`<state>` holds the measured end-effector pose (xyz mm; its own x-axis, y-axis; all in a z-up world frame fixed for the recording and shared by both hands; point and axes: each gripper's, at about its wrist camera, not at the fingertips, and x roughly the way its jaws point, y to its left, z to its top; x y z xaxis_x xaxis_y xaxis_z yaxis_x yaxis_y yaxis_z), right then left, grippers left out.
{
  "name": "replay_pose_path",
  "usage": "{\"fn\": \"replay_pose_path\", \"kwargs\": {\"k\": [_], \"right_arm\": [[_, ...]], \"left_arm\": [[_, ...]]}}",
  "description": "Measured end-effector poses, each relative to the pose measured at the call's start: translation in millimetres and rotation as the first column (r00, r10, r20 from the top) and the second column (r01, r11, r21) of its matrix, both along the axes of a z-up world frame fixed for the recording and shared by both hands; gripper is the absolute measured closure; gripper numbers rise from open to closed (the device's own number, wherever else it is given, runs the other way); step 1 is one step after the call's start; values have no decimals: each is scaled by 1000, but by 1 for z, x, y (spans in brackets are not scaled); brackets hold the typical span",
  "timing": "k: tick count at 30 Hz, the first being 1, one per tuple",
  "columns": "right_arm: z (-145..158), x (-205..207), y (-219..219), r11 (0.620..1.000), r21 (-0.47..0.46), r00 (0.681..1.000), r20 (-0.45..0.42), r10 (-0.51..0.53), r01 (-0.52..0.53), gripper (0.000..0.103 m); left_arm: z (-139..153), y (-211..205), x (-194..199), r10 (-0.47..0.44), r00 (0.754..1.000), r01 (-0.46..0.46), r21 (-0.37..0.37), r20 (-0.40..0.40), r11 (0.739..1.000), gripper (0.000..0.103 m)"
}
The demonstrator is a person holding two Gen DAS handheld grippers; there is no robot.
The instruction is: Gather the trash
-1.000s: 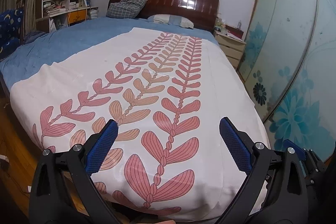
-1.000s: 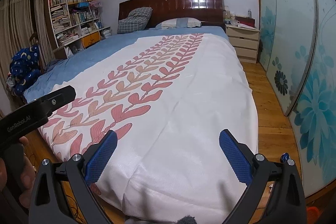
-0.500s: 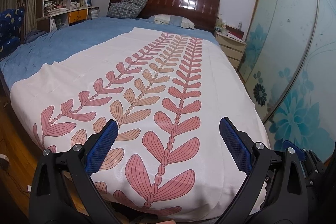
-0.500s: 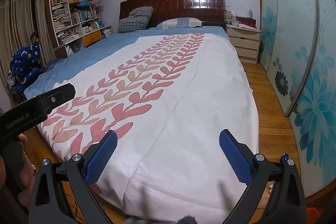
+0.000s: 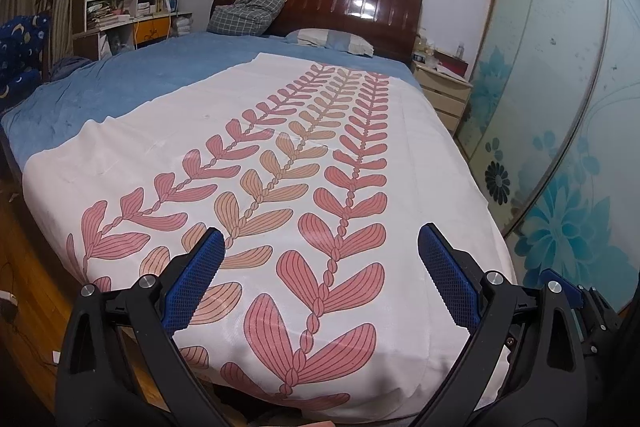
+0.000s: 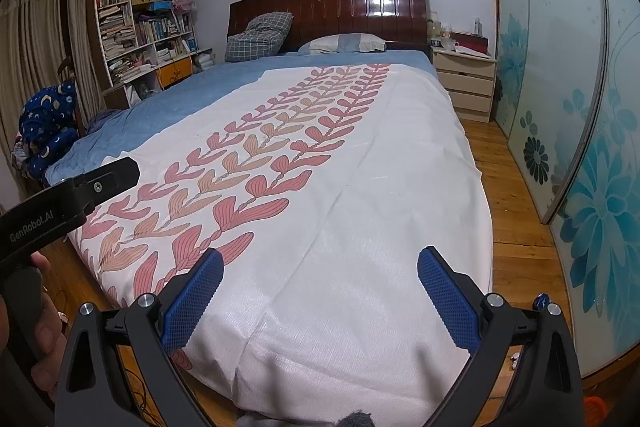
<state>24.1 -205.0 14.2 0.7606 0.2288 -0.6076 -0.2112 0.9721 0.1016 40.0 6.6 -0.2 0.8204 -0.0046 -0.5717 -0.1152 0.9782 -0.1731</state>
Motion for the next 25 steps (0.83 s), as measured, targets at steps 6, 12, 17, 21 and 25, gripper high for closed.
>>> {"fn": "replay_pose_path", "kwargs": {"k": [6,12,17,21,25], "right_arm": [[0,0,0,1000,-1,1000,-1,1,-1,7],[0,0,0,1000,-2,1000,0,2,-2,7],[-1,0,0,1000,1,1000,-2,1,-1,7],[-1,0,0,1000,-1,1000,-3,2,-2,7],[-2,-1,-1,1000,0,1000,-3,1,-1,7]], "left_arm": [[0,0,0,-1,1000,1,1,0,1000,7],[0,0,0,-3,1000,3,0,0,1000,7],[0,0,0,2,1000,-2,0,-2,1000,7],[0,1,0,7,1000,-7,6,-8,1000,7],[0,1,-1,8,1000,-8,9,-8,1000,7]]}}
